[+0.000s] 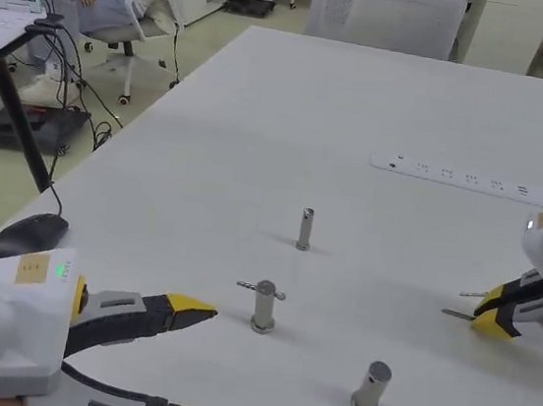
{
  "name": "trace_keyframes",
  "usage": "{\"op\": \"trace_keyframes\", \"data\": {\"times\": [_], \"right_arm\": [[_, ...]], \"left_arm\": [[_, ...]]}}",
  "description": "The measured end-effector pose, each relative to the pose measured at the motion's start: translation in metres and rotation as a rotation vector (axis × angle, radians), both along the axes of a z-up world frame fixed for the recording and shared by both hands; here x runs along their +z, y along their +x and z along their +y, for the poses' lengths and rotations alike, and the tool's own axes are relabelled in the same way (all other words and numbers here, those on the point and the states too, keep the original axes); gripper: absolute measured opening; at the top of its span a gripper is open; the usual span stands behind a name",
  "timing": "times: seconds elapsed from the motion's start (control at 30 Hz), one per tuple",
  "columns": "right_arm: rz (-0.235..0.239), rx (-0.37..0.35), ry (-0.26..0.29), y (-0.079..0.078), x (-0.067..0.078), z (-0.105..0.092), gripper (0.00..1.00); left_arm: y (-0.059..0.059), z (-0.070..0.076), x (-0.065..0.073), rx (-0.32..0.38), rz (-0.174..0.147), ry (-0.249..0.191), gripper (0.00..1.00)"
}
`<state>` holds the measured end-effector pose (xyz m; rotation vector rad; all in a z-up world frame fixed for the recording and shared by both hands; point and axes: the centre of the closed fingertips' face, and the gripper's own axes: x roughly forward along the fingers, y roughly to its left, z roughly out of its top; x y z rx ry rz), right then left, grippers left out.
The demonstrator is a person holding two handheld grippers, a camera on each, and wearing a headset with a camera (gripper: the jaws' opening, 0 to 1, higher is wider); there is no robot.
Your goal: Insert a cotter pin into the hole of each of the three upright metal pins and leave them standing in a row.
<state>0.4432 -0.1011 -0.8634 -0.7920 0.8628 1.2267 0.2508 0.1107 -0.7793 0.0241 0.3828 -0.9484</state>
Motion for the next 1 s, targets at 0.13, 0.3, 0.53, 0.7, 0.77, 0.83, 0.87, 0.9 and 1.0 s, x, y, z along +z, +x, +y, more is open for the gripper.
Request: {"op": "trace_keyframes", "data": {"times": [0.13, 0.3, 0.53, 0.7, 0.77, 0.83, 0.87, 0.9, 1.0], "right_arm": [[-0.003, 0.029, -0.022, -0.001, -0.001, 0.000, 0.06], [-0.014, 0.045, -0.039, -0.001, -0.001, 0.000, 0.05], [-0.040, 0.061, -0.049, -0.001, 0.001, -0.001, 0.03], [-0.042, 0.047, -0.039, 0.000, 0.004, -0.002, 0.03], [-0.043, 0.043, -0.035, 0.000, 0.006, -0.003, 0.02], [-0.046, 0.042, -0.031, -0.001, 0.009, -0.003, 0.02], [-0.048, 0.044, -0.030, -0.002, 0.010, -0.003, 0.02], [-0.049, 0.045, -0.028, -0.003, 0.011, -0.003, 0.02], [-0.054, 0.046, -0.019, -0.005, 0.015, -0.003, 0.02]], "left_arm": [[0.000, 0.001, 0.000, 0.002, 0.000, 0.003, 0.69], [0.001, 0.000, 0.001, 0.003, -0.001, 0.003, 0.69], [0.002, -0.001, 0.003, -0.003, -0.006, 0.005, 0.69], [0.003, -0.002, 0.004, -0.004, -0.007, 0.002, 0.68], [0.003, -0.003, 0.005, -0.004, -0.009, 0.002, 0.68], [0.003, -0.003, 0.006, -0.004, -0.010, 0.002, 0.68], [0.003, -0.004, 0.006, -0.006, -0.013, 0.002, 0.68], [0.003, -0.004, 0.007, -0.007, -0.013, 0.002, 0.68], [0.003, -0.006, 0.008, -0.012, -0.018, 0.002, 0.68]]}}
